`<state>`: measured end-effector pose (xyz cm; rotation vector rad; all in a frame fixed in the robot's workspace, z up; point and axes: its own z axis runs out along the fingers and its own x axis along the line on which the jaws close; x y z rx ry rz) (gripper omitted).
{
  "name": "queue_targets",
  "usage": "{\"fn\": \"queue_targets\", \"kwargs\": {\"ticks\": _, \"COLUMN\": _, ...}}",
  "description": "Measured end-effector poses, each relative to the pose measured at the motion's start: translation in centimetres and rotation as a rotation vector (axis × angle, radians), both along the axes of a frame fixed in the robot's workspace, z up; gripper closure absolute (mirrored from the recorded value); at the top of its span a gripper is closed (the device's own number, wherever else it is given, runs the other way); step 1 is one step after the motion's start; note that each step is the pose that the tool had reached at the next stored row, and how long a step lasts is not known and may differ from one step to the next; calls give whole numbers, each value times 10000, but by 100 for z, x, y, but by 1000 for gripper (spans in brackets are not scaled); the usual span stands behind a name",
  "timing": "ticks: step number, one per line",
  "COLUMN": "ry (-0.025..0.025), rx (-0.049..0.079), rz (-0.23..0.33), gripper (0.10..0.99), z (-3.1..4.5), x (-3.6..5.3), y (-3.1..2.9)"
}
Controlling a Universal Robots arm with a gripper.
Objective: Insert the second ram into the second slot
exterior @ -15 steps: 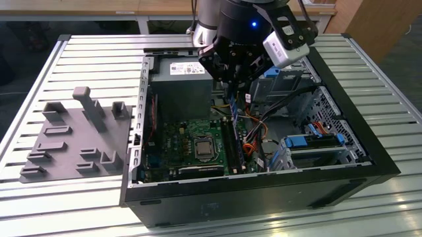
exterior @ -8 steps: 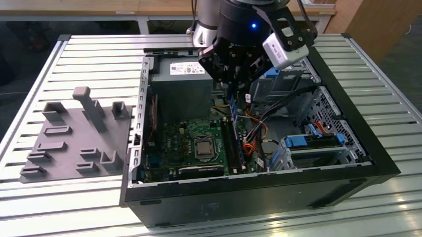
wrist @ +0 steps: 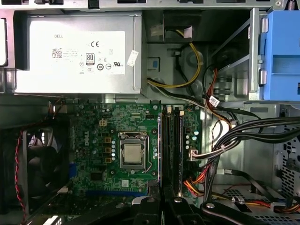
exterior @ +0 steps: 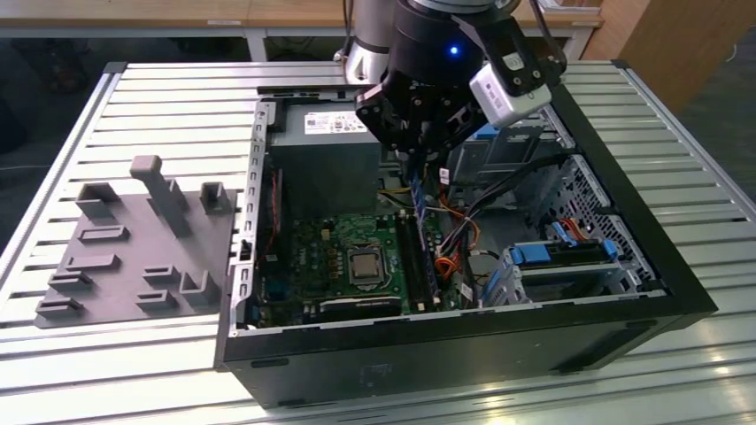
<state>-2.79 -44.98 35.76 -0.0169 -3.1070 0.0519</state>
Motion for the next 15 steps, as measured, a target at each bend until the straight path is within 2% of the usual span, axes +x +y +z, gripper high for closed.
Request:
{"fn": "queue_targets", "kwargs": {"ticks": 11, "ry": 9, "rx": 0, "rz": -1, "gripper": 949, "z": -107, "x": 0, "y": 0}}
{"fn": "queue_targets", "kwargs": {"ticks": 12, "ry": 15, "rx": 0, "rz": -1, "gripper": 949, "z": -113, "x": 0, "y": 0}}
{"fn": "queue_targets", "kwargs": {"ticks": 13, "ry": 50, "rx": 0, "rz": -1, "gripper": 949, "z": -131, "x": 0, "y": 0}}
{"fn": "queue_targets", "kwargs": {"ticks": 15, "ry": 71, "rx": -1, "rz": 0, "gripper": 949, "z": -141, "x": 0, "y": 0}}
